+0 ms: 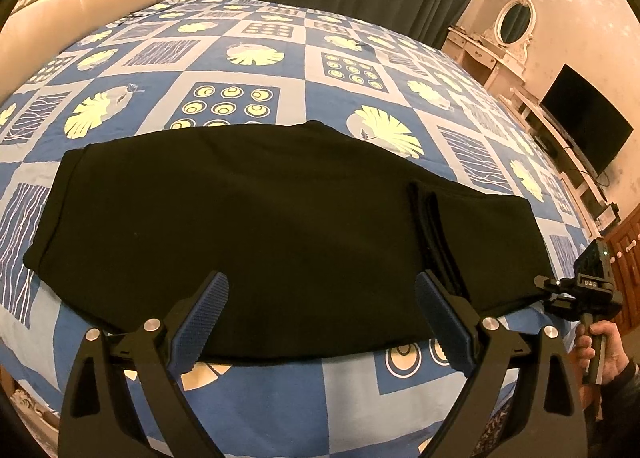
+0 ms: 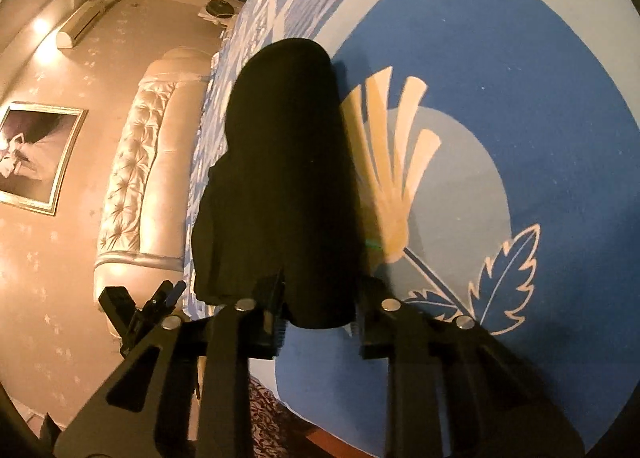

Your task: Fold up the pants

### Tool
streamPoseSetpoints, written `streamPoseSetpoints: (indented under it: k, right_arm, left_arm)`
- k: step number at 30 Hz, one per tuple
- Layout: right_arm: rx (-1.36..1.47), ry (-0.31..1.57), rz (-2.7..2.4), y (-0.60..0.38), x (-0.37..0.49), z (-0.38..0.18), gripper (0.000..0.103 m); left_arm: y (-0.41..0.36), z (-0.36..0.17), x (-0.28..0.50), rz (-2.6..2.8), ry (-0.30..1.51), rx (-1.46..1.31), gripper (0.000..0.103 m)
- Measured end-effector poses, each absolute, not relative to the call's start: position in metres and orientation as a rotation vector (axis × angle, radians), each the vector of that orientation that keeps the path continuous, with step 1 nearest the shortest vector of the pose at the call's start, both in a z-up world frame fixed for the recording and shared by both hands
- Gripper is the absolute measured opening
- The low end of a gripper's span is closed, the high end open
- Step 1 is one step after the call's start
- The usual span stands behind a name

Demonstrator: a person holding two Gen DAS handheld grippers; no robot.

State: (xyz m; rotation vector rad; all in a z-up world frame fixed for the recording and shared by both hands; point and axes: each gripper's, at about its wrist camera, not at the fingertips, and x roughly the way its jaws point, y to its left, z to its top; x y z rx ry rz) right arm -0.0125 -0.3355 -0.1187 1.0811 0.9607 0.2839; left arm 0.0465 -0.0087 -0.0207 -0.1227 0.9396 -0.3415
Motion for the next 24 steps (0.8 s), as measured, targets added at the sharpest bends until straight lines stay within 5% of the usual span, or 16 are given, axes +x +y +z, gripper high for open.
streamPoseSetpoints:
  k: [6, 22, 24]
  right_arm:
    - [1.067, 0.876, 0.253, -0.366, -0.017, -0.094, 0.069]
    - [1.149, 0.870, 0.286, -0.388, 0.089, -0.106, 0.069]
    - [1.129, 0.894, 0.267, -0.386, 0.094, -0.106, 0.051]
  left_arm:
    - [-0.009, -0.020, 0.048, -0.344, 0.946, -0.130, 0.093]
    - [-0.006, -0.027, 0.050, -0.350, 0.967, -0.149, 0.093]
    - [-0.006, -0.029, 0.050, -0.348, 0.972, -0.147, 0.093]
